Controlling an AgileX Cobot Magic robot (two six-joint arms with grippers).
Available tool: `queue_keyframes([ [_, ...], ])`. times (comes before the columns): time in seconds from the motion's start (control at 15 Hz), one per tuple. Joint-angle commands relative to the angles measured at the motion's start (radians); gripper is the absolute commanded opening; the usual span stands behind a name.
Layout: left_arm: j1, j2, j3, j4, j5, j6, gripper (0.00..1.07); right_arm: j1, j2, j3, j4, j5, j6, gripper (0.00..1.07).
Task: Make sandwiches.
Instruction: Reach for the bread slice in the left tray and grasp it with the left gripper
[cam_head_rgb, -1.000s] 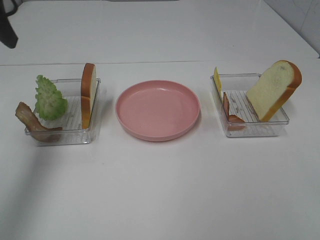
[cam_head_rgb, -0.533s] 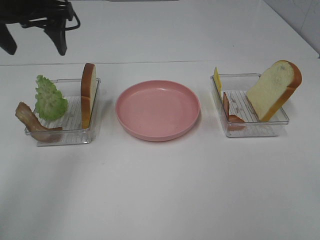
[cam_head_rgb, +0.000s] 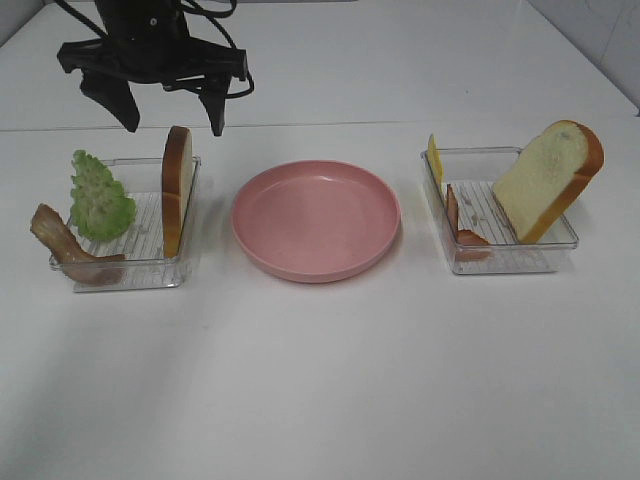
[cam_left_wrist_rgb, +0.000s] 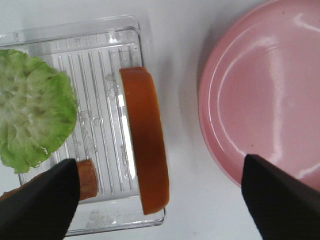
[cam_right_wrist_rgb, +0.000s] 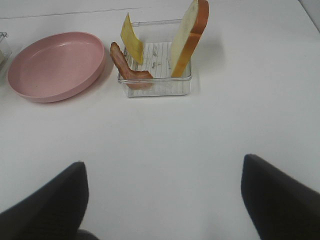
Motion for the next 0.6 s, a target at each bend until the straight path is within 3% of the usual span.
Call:
queue_keyframes([
  [0.07,-0.004,0.044,-0.011,-0.005,0.076,-0.008,0.83,-0.004,-0.01,0.002,-0.001,-0.005,-0.007,0.78],
  [0.4,-0.001,0.107,-0.011,0.019,0.03,-0.008,0.8,-0.004,-0.01,0.002,-0.001,-0.005,-0.007,0.78],
  [0.6,0.004,0.122,-0.011,0.021,0.004,-0.008,0.63,-0.004,-0.01,0.002,-0.001,-0.005,-0.007,0.78],
])
